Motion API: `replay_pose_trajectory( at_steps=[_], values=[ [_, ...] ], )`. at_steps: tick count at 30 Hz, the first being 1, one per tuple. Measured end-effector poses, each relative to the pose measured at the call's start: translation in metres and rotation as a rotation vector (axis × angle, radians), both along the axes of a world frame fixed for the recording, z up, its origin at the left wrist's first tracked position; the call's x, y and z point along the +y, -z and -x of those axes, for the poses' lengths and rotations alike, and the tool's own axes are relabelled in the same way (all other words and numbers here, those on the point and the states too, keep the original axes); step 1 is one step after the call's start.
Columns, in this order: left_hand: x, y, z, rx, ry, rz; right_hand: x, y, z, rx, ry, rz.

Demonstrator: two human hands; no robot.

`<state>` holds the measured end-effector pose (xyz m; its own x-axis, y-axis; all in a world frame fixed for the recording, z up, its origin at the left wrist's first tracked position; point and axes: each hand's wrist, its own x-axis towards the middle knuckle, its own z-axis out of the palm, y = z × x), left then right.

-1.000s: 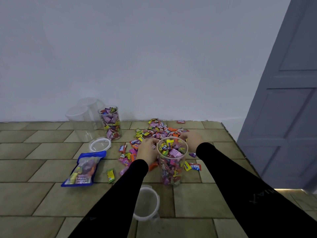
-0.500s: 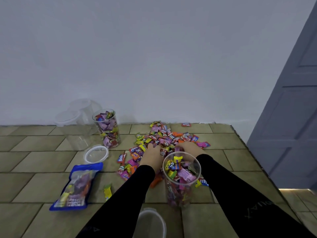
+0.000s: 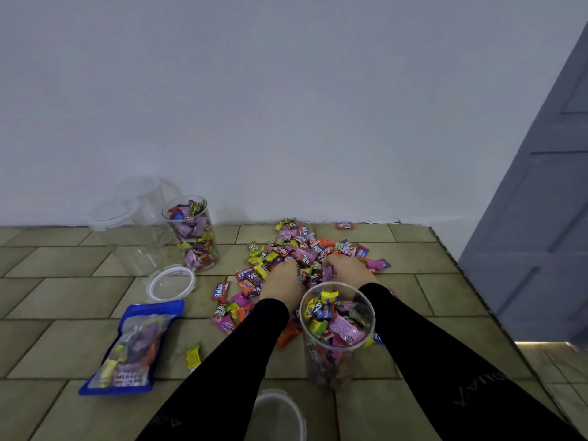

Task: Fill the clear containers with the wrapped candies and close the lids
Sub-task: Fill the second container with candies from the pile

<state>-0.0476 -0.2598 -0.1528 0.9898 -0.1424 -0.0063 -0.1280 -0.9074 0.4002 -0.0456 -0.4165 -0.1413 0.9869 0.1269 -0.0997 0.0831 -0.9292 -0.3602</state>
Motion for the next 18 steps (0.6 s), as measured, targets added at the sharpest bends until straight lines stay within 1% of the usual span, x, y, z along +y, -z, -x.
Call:
replay_pose_trajectory(
  at_steps=[4,6,9,13,18],
  values=[
    [0.003,-0.004,0.005,-0.010,-0.022,0.060,0.000,-0.010,0.010,0.022,0.033,-0.162],
    [0.005,-0.006,0.010,-0.033,-0.012,0.086,-0.001,-0.015,0.015,-0.007,0.060,-0.237],
    [0.006,-0.012,0.018,-0.084,-0.027,0.180,-0.004,-0.022,0.021,-0.066,0.112,-0.335],
    [0.009,-0.031,0.029,-0.164,-0.119,0.369,-0.006,-0.040,0.031,-0.134,0.199,-0.469],
    [0.014,-0.061,0.051,-0.249,-0.188,0.699,-0.005,-0.067,0.050,-0.313,0.187,-0.648]
  ],
)
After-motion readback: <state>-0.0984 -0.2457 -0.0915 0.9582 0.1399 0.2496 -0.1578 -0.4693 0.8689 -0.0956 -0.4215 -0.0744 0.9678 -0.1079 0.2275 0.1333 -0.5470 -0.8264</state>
